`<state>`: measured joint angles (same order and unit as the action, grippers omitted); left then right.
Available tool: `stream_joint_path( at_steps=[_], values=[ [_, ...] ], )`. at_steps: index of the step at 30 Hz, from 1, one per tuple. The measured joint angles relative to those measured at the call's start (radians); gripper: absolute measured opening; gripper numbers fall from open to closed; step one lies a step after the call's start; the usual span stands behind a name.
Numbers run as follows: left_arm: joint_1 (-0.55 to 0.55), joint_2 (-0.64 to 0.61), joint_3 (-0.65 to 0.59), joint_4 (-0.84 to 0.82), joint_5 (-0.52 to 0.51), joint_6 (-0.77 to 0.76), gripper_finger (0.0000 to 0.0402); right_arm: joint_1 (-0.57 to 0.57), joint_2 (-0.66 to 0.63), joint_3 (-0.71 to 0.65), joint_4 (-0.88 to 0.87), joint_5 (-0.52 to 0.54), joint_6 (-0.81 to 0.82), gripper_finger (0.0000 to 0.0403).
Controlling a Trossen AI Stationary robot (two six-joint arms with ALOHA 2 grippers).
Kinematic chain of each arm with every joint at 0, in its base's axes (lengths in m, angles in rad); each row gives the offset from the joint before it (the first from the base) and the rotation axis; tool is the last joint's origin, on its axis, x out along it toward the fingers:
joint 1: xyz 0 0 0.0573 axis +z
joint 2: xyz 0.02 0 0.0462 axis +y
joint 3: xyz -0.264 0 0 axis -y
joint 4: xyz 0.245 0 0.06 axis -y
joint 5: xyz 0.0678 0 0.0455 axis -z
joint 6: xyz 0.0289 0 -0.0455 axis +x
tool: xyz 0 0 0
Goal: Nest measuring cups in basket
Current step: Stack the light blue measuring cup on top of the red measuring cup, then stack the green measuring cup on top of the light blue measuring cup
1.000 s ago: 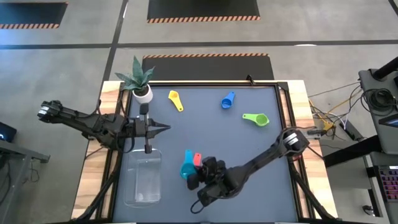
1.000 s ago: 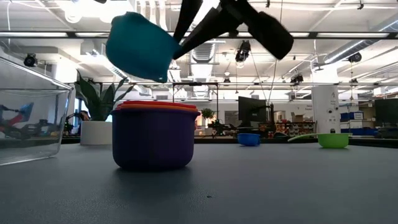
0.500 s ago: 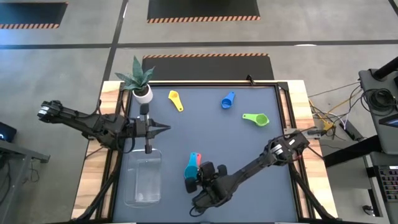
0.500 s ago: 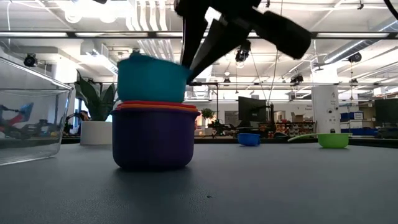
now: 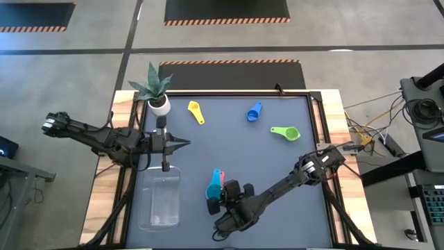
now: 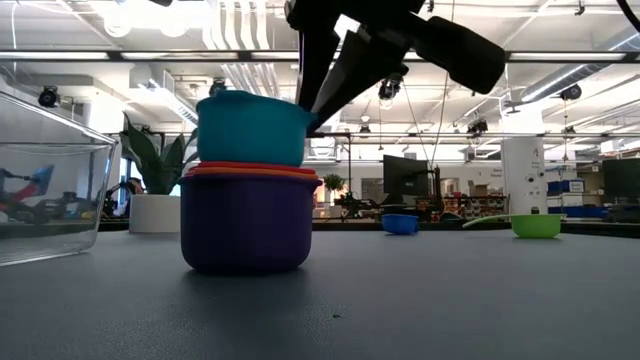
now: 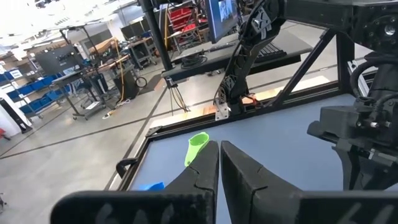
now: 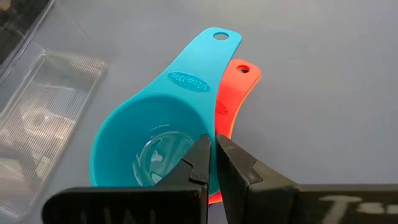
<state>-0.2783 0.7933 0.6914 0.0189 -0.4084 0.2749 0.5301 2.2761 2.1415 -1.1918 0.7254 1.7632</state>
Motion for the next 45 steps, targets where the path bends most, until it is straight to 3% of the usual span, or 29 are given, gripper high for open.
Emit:
stream_joint_path(
  at_steps=[7, 18, 23, 27, 34, 45],
  values=[
    [0.000, 0.000, 0.000, 0.000, 0.000, 0.000, 0.0000, -0.003, 0.000, -0.001, 0.003, 0.006, 0.017, 0.0017],
    [0.000, 0.001, 0.000, 0.000, 0.000, 0.000, 0.0000, -0.007, 0.000, -0.002, 0.003, 0.007, 0.012, 0.0088],
    [0.000, 0.001, 0.000, 0.000, 0.000, 0.000, 0.0000, -0.007, -0.021, 0.009, -0.024, 0.005, -0.028, 0.0099],
    [0.000, 0.001, 0.000, 0.000, 0.000, 0.000, 0.0000, -0.007, -0.050, 0.030, -0.038, 0.000, -0.110, 0.0081],
    [0.000, 0.002, 0.000, -0.001, 0.000, 0.000, 0.0000, -0.010, -0.142, 0.030, -0.046, -0.025, -0.271, 0.0014],
    [0.000, 0.008, 0.000, -0.005, 0.001, -0.003, 0.0000, -0.061, -0.251, 0.027, -0.169, -0.085, -0.484, 0.0008]
  ],
)
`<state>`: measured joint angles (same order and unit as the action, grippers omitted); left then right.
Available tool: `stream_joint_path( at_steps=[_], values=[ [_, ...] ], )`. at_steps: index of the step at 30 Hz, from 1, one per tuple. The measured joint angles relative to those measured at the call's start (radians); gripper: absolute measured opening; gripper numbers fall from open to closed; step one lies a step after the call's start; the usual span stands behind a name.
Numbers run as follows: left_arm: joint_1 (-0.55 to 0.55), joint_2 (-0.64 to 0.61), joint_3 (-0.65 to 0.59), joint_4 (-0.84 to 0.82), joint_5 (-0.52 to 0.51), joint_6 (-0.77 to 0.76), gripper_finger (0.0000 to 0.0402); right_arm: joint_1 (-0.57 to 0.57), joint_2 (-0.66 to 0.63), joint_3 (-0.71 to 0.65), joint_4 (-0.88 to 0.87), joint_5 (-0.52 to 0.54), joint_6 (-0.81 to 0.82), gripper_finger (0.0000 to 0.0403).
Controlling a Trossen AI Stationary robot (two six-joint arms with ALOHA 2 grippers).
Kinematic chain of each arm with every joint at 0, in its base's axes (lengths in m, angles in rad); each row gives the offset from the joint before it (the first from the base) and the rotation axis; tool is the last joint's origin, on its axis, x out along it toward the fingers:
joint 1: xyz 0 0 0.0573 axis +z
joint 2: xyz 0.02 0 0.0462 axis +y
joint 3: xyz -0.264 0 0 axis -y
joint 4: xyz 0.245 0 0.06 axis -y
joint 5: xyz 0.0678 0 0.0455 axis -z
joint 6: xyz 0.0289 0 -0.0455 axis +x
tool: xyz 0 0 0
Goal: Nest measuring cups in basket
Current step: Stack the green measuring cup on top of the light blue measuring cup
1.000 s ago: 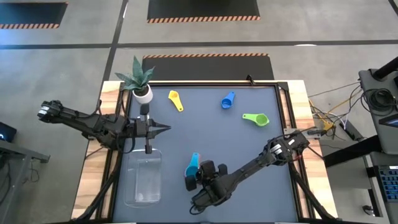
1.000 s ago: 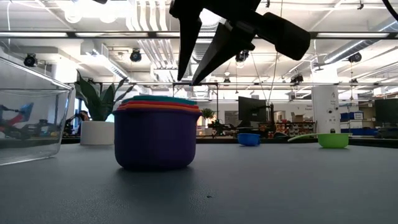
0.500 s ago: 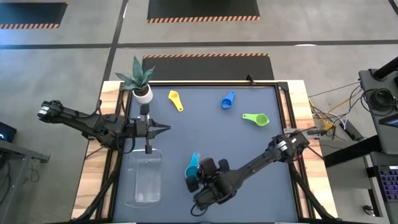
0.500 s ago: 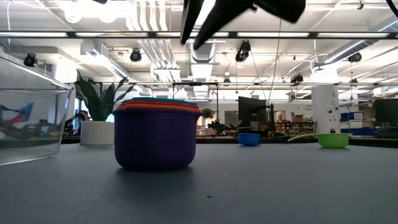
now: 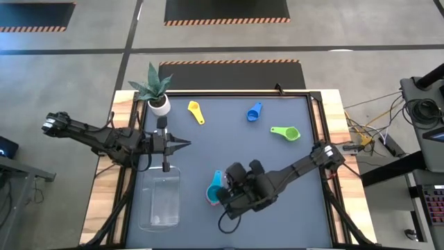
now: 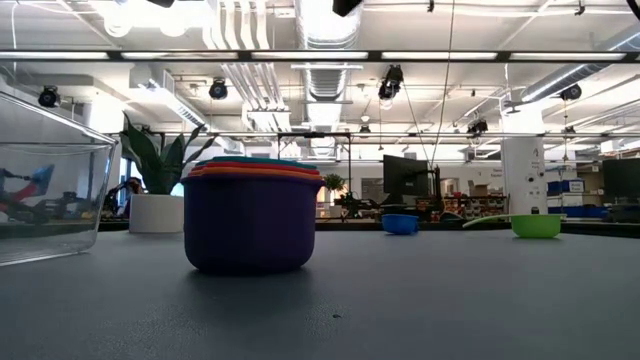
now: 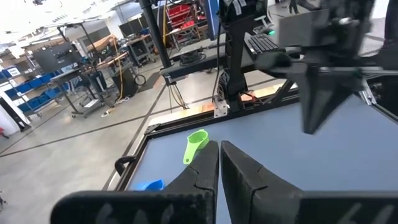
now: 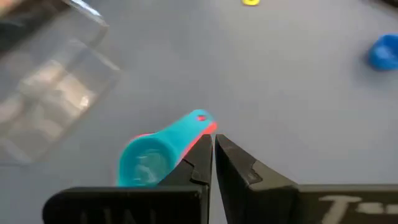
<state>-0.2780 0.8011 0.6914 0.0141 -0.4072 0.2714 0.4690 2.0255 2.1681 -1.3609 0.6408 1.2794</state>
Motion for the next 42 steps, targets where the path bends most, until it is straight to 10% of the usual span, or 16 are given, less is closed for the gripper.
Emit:
stream_joint_path(
  at_steps=[12, 25, 42],
  values=[
    [0.000, 0.002, 0.000, -0.019, -0.001, -0.014, 0.0000, -0.166, -0.120, -0.118, -0.102, -0.161, -0.291, 0.0008],
    [0.000, 0.003, 0.000, -0.061, -0.002, -0.111, 0.0000, -0.388, -0.391, -0.546, 0.144, -0.256, -0.670, 0.0008],
    [0.000, 0.003, 0.000, -0.042, -0.002, -0.124, 0.0000, -0.613, -0.651, -1.041, 0.256, -0.448, -0.717, 0.0008]
  ],
)
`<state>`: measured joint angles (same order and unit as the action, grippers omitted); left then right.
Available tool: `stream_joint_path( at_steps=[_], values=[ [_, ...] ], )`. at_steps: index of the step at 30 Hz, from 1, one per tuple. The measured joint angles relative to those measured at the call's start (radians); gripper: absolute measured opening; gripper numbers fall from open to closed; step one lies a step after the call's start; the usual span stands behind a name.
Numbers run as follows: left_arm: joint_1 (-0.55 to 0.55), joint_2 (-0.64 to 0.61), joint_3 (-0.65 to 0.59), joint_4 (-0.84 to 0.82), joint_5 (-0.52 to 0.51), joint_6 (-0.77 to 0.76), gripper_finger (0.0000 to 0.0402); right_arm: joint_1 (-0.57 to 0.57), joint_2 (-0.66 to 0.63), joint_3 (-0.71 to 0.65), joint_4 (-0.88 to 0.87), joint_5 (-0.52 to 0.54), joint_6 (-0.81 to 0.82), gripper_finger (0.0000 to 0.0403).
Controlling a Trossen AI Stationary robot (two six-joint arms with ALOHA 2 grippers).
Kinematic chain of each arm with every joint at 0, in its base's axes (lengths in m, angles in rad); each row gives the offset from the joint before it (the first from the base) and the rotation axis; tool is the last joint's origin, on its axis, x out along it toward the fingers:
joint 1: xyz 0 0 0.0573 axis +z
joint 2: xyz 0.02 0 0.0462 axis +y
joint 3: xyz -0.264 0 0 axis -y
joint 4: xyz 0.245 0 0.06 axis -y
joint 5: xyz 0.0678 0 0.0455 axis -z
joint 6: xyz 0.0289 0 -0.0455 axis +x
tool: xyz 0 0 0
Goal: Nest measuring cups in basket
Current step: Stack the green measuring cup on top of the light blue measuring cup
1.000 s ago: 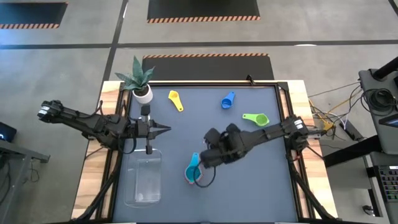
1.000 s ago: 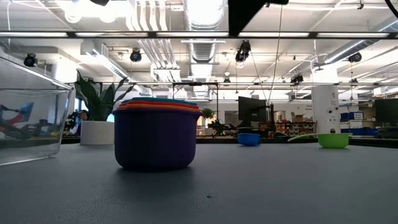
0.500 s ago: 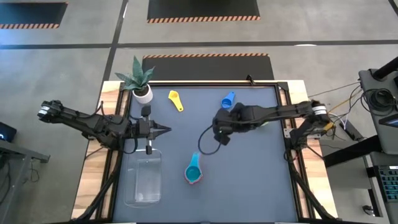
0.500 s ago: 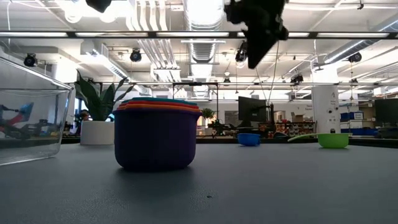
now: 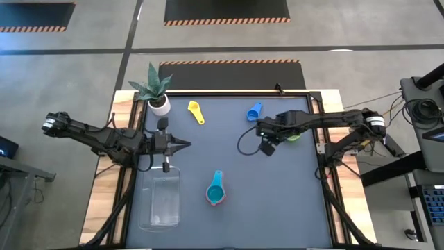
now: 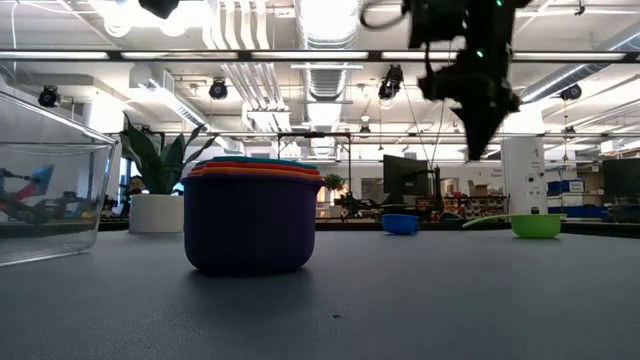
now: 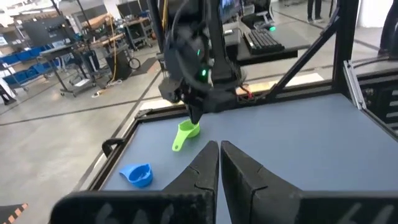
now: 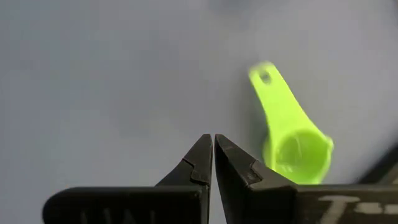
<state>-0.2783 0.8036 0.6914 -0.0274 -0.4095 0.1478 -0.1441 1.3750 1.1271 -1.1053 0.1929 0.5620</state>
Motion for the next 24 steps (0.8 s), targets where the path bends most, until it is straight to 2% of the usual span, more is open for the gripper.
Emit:
stream_joint_path(
  at_steps=[5, 12, 19, 24],
  values=[
    [0.000, 0.000, 0.006, 0.029, -0.001, 0.036, 0.0000, -0.099, -0.047, -0.110, -0.050, -0.010, 0.076, 0.0008],
    [0.000, 0.000, 0.013, 0.035, -0.002, 0.060, 0.0000, -0.170, -0.059, -0.195, -0.039, -0.011, 0.033, 0.0014],
    [0.000, 0.000, 0.014, 0.035, -0.002, 0.079, 0.0000, -0.201, -0.058, -0.198, -0.031, -0.013, 0.012, 0.0078],
    [0.000, 0.000, 0.014, 0.035, -0.002, 0.097, 0.0000, -0.204, -0.034, -0.201, 0.001, -0.010, -0.088, 0.0125]
  ],
)
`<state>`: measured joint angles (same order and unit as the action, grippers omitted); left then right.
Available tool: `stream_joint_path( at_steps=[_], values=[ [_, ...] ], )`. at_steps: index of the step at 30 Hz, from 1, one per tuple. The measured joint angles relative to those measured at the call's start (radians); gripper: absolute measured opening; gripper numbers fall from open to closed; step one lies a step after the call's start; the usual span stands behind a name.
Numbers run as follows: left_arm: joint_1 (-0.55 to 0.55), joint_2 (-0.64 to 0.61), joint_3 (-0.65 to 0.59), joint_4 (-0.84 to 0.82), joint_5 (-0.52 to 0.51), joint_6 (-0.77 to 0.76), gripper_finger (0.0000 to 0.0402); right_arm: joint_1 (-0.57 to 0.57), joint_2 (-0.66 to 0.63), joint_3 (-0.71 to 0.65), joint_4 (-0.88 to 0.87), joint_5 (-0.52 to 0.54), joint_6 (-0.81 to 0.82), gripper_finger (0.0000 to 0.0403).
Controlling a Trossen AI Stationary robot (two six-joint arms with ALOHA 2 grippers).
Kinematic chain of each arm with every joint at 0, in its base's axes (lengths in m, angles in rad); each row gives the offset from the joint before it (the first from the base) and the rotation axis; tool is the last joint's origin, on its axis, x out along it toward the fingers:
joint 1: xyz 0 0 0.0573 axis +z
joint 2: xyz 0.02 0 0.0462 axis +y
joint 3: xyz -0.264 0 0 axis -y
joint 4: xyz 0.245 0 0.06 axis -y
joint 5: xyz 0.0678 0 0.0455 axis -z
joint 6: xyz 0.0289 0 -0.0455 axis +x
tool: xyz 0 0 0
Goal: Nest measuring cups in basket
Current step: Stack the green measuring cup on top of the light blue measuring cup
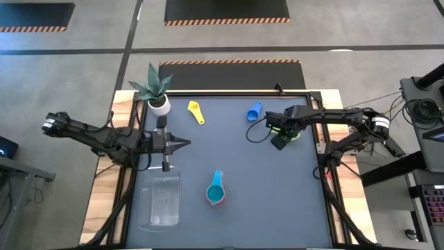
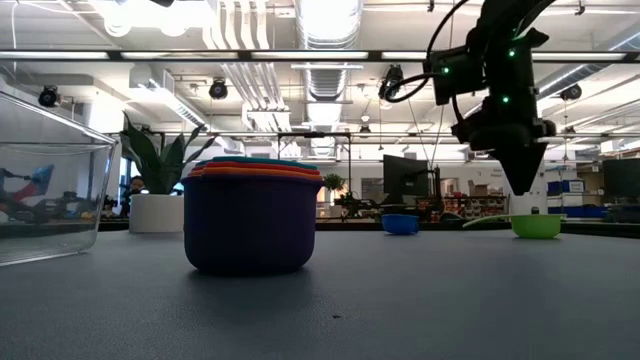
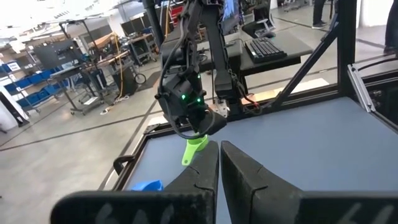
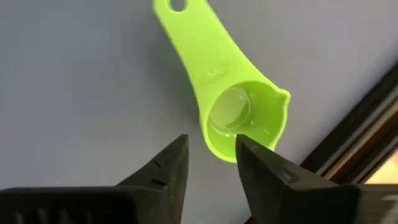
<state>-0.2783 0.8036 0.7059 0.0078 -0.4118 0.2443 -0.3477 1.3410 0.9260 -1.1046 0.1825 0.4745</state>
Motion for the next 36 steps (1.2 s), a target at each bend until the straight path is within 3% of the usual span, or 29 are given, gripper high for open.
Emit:
stream_joint_path(
  at_steps=[8, 18, 26, 36],
  values=[
    [0.000, 0.000, 0.000, 0.000, 0.000, 0.005, 0.0000, 0.000, 0.078, -0.001, 0.018, 0.005, -0.075, 0.0157],
    [0.000, 0.000, 0.000, 0.000, 0.000, 0.005, 0.0000, 0.000, 0.175, -0.003, 0.036, 0.072, -0.121, 0.0141],
    [0.000, 0.000, 0.000, 0.000, 0.000, 0.005, 0.0000, 0.000, 0.237, -0.003, 0.048, 0.072, -0.134, 0.0106],
    [0.000, 0.000, 0.000, 0.000, 0.000, 0.005, 0.0000, 0.000, 0.260, -0.003, 0.049, 0.072, -0.134, 0.0022]
  ],
)
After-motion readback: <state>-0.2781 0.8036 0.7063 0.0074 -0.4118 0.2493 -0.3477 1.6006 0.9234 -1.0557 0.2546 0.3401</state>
